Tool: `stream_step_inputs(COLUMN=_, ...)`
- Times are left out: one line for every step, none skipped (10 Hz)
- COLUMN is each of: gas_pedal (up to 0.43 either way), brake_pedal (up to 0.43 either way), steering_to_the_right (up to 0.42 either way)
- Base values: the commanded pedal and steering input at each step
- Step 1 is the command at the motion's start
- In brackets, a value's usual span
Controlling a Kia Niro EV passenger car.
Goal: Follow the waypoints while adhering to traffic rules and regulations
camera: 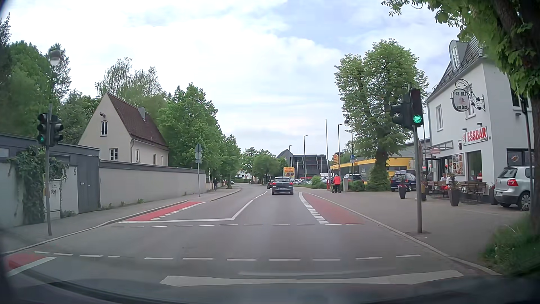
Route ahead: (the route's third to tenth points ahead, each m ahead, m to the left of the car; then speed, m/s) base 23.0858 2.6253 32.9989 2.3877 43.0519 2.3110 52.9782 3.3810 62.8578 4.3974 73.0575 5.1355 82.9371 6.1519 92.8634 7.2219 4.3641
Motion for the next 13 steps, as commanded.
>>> stream_step_inputs(gas_pedal=0.228, brake_pedal=0.0, steering_to_the_right=0.0)
stream_step_inputs(gas_pedal=0.228, brake_pedal=0.0, steering_to_the_right=0.0)
stream_step_inputs(gas_pedal=0.228, brake_pedal=0.0, steering_to_the_right=-0.002)
stream_step_inputs(gas_pedal=0.228, brake_pedal=0.0, steering_to_the_right=-0.004)
stream_step_inputs(gas_pedal=0.228, brake_pedal=0.0, steering_to_the_right=-0.007)
stream_step_inputs(gas_pedal=0.228, brake_pedal=0.0, steering_to_the_right=-0.008)
stream_step_inputs(gas_pedal=0.228, brake_pedal=0.0, steering_to_the_right=-0.008)
stream_step_inputs(gas_pedal=0.24, brake_pedal=0.0, steering_to_the_right=-0.009)
stream_step_inputs(gas_pedal=0.24, brake_pedal=0.0, steering_to_the_right=-0.009)
stream_step_inputs(gas_pedal=0.26, brake_pedal=0.0, steering_to_the_right=-0.009)
stream_step_inputs(gas_pedal=0.26, brake_pedal=0.0, steering_to_the_right=-0.009)
stream_step_inputs(gas_pedal=0.26, brake_pedal=0.0, steering_to_the_right=-0.009)
stream_step_inputs(gas_pedal=0.26, brake_pedal=0.0, steering_to_the_right=-0.009)
